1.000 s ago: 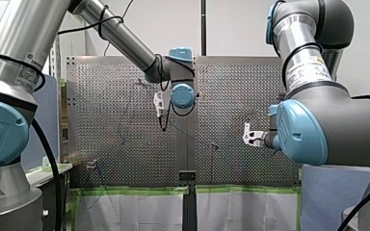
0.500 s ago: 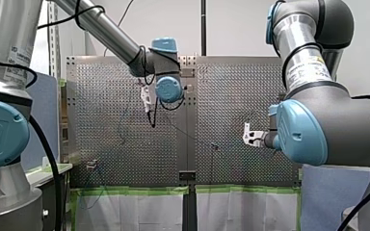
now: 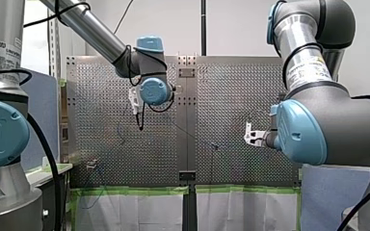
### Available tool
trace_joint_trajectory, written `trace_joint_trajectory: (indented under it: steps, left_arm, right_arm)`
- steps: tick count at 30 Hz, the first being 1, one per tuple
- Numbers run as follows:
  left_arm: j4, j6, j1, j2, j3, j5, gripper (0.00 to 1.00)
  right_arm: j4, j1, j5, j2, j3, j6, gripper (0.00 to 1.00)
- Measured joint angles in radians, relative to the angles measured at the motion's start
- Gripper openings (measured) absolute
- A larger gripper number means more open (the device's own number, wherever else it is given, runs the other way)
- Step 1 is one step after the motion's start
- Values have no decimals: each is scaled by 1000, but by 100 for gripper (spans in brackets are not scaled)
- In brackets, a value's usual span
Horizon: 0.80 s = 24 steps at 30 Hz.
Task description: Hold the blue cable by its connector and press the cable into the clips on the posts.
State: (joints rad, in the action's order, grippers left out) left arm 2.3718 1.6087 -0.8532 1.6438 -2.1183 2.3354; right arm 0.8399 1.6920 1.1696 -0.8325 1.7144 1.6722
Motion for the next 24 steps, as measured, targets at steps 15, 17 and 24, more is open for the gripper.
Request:
trace_joint_trajectory:
  steps: [15, 17, 24]
  left_arm:
    - [0, 0, 0, -1, -24, 0, 98]
    - [0, -1, 0, 0, -24, 0, 98]
    - [0, -1, 0, 0, -24, 0, 98]
  right_arm:
    - [-5, -3, -1, 0, 0, -6, 0]
    - [-5, -3, -1, 0, 0, -6, 0]
    - [-5, -4, -1, 0, 0, -6, 0]
